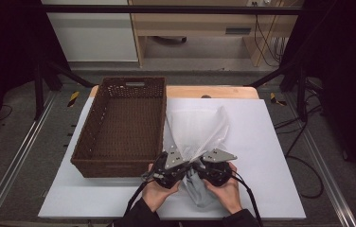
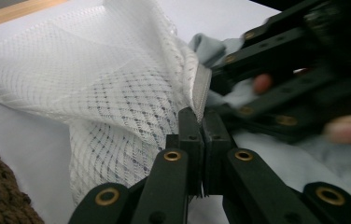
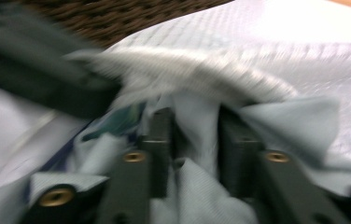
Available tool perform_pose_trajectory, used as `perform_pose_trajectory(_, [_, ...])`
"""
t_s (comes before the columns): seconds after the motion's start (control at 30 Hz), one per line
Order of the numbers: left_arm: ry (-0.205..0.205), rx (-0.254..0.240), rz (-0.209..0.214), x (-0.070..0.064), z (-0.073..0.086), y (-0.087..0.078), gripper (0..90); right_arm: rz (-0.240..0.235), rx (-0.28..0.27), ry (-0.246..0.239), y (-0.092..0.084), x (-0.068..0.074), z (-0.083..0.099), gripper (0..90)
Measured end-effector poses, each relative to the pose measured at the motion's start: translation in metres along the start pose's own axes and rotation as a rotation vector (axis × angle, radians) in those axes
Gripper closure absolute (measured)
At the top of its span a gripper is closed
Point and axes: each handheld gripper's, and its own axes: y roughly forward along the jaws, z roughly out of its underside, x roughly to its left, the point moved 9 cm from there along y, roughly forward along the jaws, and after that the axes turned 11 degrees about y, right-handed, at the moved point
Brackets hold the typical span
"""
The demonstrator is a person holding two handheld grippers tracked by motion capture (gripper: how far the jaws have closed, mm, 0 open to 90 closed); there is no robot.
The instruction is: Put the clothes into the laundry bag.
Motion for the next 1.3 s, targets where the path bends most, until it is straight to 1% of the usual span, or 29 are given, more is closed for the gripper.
perform_pose_trajectory(0.03, [-0.003, 0.002, -0.005, 0.002, 0.001, 0.0, 88.5, 0.0, 0.003, -0.01, -0.004, 0.001, 0.0, 62.3])
perform_pose_trajectory(0.07, [-0.003, 0.002, -0.005, 0.002, 0.001, 0.0, 88.5, 0.0, 0.003, -0.01, -0.004, 0.001, 0.0, 62.3])
perform_pose_trajectory(0.13, [-0.011, -0.001, -0.006, 0.004, 0.001, 0.0, 88.5, 0.001, 0.004, -0.033, -0.019, 0.001, 0.0, 57.3])
perform_pose_trajectory(0.2, [-0.01, -0.001, -0.01, 0.005, 0.001, -0.001, 88.5, -0.005, -0.007, -0.014, -0.032, -0.001, -0.005, 52.0])
perform_pose_trajectory(0.23, [-0.01, -0.001, -0.01, 0.006, 0.001, -0.001, 88.5, 0.0, -0.021, -0.008, -0.039, -0.004, -0.009, 51.2])
perform_pose_trajectory(0.27, [-0.011, -0.001, -0.011, 0.007, 0.001, -0.001, 88.5, 0.011, -0.049, 0.0, -0.047, -0.009, -0.014, 49.5])
perform_pose_trajectory(0.3, [-0.012, -0.001, -0.011, 0.007, 0.002, -0.001, 88.4, 0.033, -0.083, 0.016, -0.055, -0.017, -0.019, 45.6])
perform_pose_trajectory(0.33, [-0.011, -0.002, -0.011, 0.007, 0.002, -0.001, 88.4, 0.045, -0.091, 0.027, -0.058, -0.022, -0.02, 42.7])
perform_pose_trajectory(0.37, [-0.011, -0.001, -0.011, 0.007, 0.002, -0.001, 88.4, 0.058, -0.082, 0.045, -0.058, -0.028, -0.018, 39.6])
perform_pose_trajectory(0.4, [-0.01, -0.001, -0.011, 0.007, 0.002, -0.001, 88.4, 0.067, -0.059, 0.061, -0.056, -0.034, -0.014, 37.6])
perform_pose_trajectory(0.43, [-0.011, -0.001, -0.01, 0.007, 0.001, -0.001, 88.4, 0.083, -0.024, 0.082, -0.045, -0.043, -0.005, 36.2])
perform_pose_trajectory(0.47, [-0.011, -0.001, -0.009, 0.007, 0.001, -0.001, 88.4, 0.083, -0.024, 0.082, -0.045, -0.043, -0.005, 36.2])
perform_pose_trajectory(0.5, [-0.011, -0.001, -0.007, 0.007, 0.001, -0.001, 88.5, 0.081, -0.009, 0.085, -0.04, -0.044, -0.001, 36.7])
perform_pose_trajectory(0.53, [-0.011, 0.0, -0.006, 0.007, 0.001, -0.001, 88.4, 0.077, -0.003, 0.094, -0.032, -0.045, 0.003, 41.5])
perform_pose_trajectory(0.57, [-0.012, 0.001, -0.006, 0.007, 0.002, -0.001, 88.5, 0.074, 0.004, 0.091, -0.028, -0.044, 0.004, 49.5])
perform_pose_trajectory(0.6, [-0.013, 0.001, -0.006, 0.007, 0.002, -0.001, 88.5, 0.049, 0.011, 0.074, -0.024, -0.04, 0.006, 62.5])
perform_pose_trajectory(0.63, [-0.016, 0.0, -0.007, 0.008, 0.002, -0.001, 88.4, 0.037, 0.008, 0.075, -0.024, -0.037, 0.005, 67.3])
perform_pose_trajectory(0.67, [-0.017, 0.0, -0.007, 0.008, 0.002, -0.001, 88.4, 0.036, 0.001, 0.061, -0.026, -0.034, 0.004, 74.4])
perform_pose_trajectory(0.7, [-0.02, -0.002, -0.011, 0.009, 0.001, -0.002, 88.4, 0.025, -0.004, 0.041, -0.029, -0.03, 0.002, 78.2])
perform_pose_trajectory(0.8, [-0.03, -0.01, -0.012, 0.011, -0.001, -0.005, 88.4, -0.043, -0.019, 0.023, -0.038, -0.014, -0.004, 80.0])
perform_pose_trajectory(0.83, [-0.031, -0.013, -0.014, 0.012, -0.002, -0.006, 88.4, -0.067, -0.02, 0.008, -0.039, -0.006, -0.006, 80.0])
perform_pose_trajectory(0.93, [-0.034, -0.03, -0.015, 0.013, -0.006, -0.011, 88.4, -0.095, -0.001, -0.028, -0.035, 0.009, -0.007, 80.0])
perform_pose_trajectory(1.03, [-0.029, -0.041, -0.005, 0.012, -0.01, -0.015, 88.5, -0.083, 0.029, -0.047, -0.022, 0.015, -0.003, 80.0])
perform_pose_trajectory(1.07, [-0.02, -0.046, 0.006, 0.01, -0.012, -0.015, 88.5, -0.078, 0.04, -0.051, -0.018, 0.016, -0.002, 80.0])
perform_pose_trajectory(1.13, [-0.013, -0.046, 0.012, 0.008, -0.013, -0.014, 88.4, -0.038, 0.062, -0.068, -0.004, 0.014, -0.001, 79.9])
perform_pose_trajectory(1.17, [-0.009, -0.042, 0.013, 0.007, -0.013, -0.014, 88.5, -0.018, 0.067, -0.062, 0.002, 0.011, -0.001, 80.0])
perform_pose_trajectory(1.2, [-0.009, -0.041, 0.013, 0.007, -0.012, -0.013, 88.5, 0.008, 0.065, -0.043, 0.008, 0.006, -0.002, 80.2])
perform_pose_trajectory(1.27, [-0.007, -0.035, 0.012, 0.006, -0.011, -0.013, 88.5, 0.044, 0.039, -0.005, 0.015, -0.004, -0.006, 80.7])
perform_pose_trajectory(1.3, [-0.008, -0.035, 0.013, 0.007, -0.01, -0.014, 88.4, 0.08, 0.021, 0.016, 0.016, -0.01, -0.008, 80.7])
